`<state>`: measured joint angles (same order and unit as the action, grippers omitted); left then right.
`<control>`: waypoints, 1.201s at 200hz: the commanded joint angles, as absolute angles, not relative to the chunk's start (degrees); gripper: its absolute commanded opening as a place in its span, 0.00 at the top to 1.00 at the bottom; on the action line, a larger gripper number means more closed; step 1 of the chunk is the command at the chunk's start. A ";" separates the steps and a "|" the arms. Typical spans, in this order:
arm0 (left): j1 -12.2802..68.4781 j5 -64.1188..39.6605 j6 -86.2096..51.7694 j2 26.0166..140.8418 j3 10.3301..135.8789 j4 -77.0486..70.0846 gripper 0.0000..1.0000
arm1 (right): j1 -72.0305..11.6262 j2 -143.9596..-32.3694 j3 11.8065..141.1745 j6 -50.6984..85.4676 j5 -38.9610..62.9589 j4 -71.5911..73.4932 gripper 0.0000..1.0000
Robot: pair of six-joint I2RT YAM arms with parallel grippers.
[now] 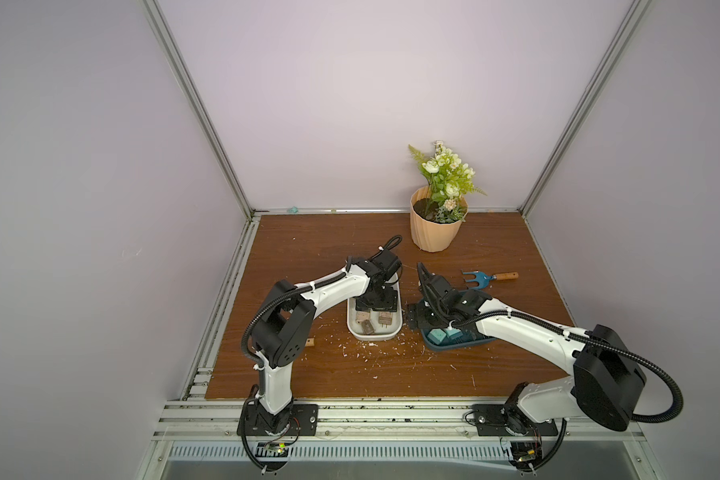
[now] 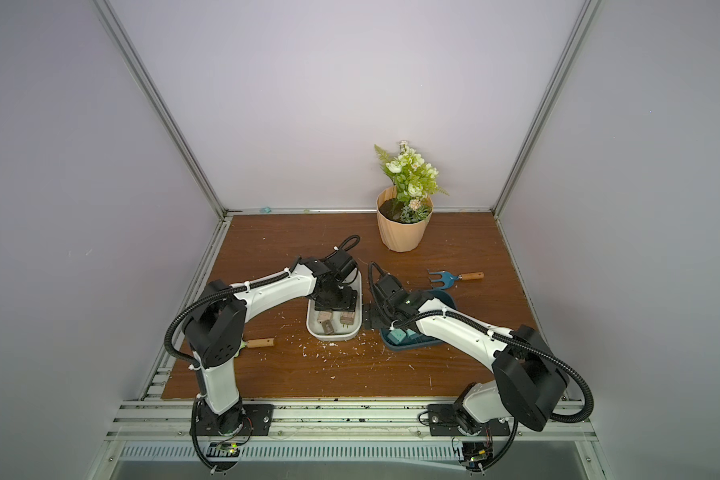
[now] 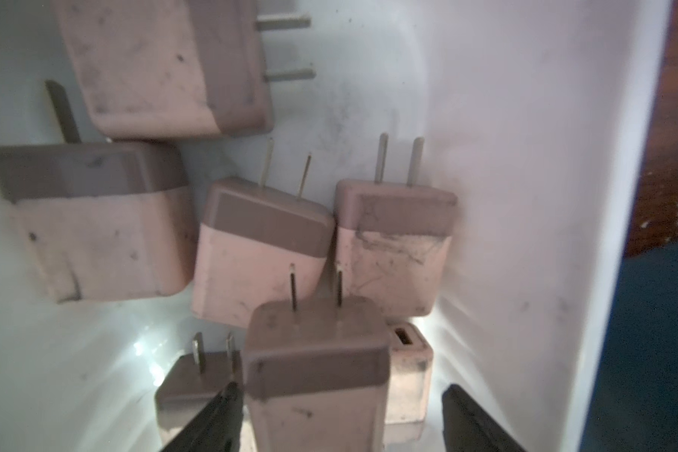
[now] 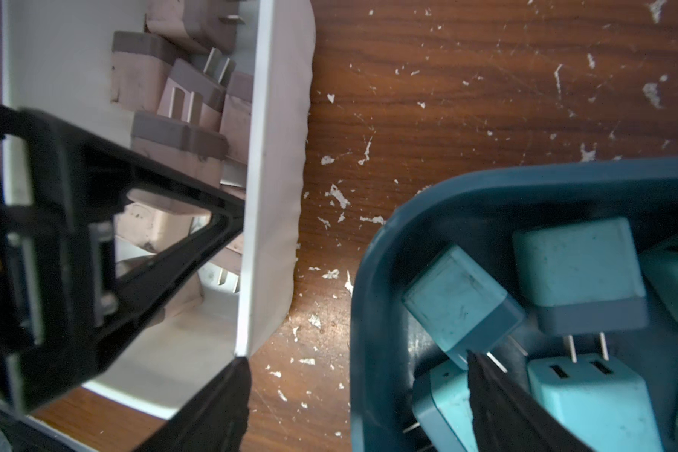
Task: Place the plugs by color into the storage box
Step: Place the plug in the storage box, then reset both arms
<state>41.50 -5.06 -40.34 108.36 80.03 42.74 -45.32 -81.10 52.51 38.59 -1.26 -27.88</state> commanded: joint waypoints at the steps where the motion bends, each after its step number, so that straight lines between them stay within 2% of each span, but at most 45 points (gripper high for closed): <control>1: 42.05 -2.79 -39.72 107.02 84.30 47.58 0.13 | -45.68 -79.82 54.56 38.86 -2.36 -28.27 0.11; 32: 40.34 0.72 -38.17 103.14 90.52 51.61 0.02 | -45.58 -77.59 54.91 38.63 -4.59 -30.44 0.11; 96: 31.18 5.53 -35.12 87.84 85.34 51.69 0.02 | -42.35 -71.74 53.72 38.67 -7.43 -33.59 0.10; 131: 30.50 12.40 -33.57 79.38 78.46 51.66 0.02 | -40.63 -66.87 51.87 40.63 -7.97 -35.01 0.10; 161: 30.20 14.87 -33.29 73.58 75.30 51.57 0.02 | -39.84 -62.27 46.92 44.64 -6.97 -30.38 0.12; 206: 30.13 18.07 -34.65 67.09 72.70 51.36 0.02 | -38.24 -62.57 44.99 47.19 -7.53 -27.81 0.15; 240: 30.05 30.97 -35.32 62.28 69.38 50.57 0.02 | -30.29 -63.43 46.50 41.00 -6.79 -28.28 0.14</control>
